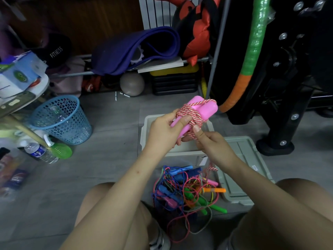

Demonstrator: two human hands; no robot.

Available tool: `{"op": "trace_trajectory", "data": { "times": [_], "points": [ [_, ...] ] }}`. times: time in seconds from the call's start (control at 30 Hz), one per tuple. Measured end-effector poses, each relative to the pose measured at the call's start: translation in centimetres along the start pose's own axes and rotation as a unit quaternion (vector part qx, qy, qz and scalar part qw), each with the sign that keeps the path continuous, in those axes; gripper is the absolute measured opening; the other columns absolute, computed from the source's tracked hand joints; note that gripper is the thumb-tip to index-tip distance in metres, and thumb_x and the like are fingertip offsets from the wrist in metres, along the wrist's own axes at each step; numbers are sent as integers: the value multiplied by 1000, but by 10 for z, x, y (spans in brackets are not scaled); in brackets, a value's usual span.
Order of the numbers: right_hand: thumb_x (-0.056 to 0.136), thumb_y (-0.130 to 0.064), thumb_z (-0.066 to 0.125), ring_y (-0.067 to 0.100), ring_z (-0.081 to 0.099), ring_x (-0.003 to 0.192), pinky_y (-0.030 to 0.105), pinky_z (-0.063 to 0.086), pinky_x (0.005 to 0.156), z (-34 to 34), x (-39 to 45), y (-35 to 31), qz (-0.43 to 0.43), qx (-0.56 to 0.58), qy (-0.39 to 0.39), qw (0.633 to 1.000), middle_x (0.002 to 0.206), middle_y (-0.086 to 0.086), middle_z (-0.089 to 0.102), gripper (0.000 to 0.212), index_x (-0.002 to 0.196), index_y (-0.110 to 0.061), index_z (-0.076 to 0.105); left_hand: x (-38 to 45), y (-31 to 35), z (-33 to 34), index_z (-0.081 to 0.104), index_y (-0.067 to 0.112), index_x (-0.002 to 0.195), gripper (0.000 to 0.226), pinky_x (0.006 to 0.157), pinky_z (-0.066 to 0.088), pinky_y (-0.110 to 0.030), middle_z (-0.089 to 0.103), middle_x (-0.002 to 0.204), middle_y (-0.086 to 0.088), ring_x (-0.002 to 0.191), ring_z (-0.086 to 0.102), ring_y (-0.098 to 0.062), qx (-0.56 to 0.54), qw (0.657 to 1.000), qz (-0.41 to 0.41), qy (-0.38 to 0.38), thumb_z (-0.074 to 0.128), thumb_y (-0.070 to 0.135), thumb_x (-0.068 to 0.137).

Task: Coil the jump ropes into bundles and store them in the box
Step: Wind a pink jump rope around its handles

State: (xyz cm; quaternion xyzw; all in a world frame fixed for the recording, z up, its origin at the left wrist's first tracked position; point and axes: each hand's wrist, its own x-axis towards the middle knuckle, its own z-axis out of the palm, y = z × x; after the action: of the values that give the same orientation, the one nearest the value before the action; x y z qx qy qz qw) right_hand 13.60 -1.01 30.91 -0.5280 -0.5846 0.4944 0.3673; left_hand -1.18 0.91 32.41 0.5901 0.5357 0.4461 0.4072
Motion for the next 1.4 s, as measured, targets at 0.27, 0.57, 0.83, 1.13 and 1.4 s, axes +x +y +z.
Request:
{"op": "trace_trajectory", "data": {
  "times": [0.27,0.57,0.83,1.13,1.4],
  "points": [
    [91,-42,49,9,54,61,22,40,60,-11,-3,-1,-121,-128,18,984,67,-1,64,35,96,-15,70,3,-2,-8,62,24,121,28,45,41,-19,61,61,9,40,46,-10,72,997,17,20,56,29,93],
    [75,-56,51,17,60,67,29,46,56,-38,2,-10,-311,-337,131,879,74,-3,65,45,80,-15,69,-7,-4,-9,47,26,139,47,71,44,-13,65,121,0,80,65,-14,232,960,56,-149,52,38,94],
    [61,-27,85,3,51,59,28,41,59,-47,13,-13,-192,-161,14,968,60,-13,58,25,69,-24,62,-21,6,1,62,39,99,29,63,44,-21,60,70,15,67,58,1,249,939,70,-227,70,52,75],
    [72,-22,68,6,57,55,15,46,53,-64,25,-5,-20,130,-198,971,61,-3,63,5,67,-22,67,-25,2,9,42,57,128,81,61,45,-34,64,63,-2,55,46,-7,105,974,15,-201,84,44,61],
    [54,-76,66,18,69,92,24,54,72,-63,13,-10,6,186,-196,963,98,5,73,72,92,-17,75,-21,4,-4,56,61,110,60,47,38,-17,55,51,-3,41,42,-13,-34,986,18,-165,77,30,64]
  ]
}}
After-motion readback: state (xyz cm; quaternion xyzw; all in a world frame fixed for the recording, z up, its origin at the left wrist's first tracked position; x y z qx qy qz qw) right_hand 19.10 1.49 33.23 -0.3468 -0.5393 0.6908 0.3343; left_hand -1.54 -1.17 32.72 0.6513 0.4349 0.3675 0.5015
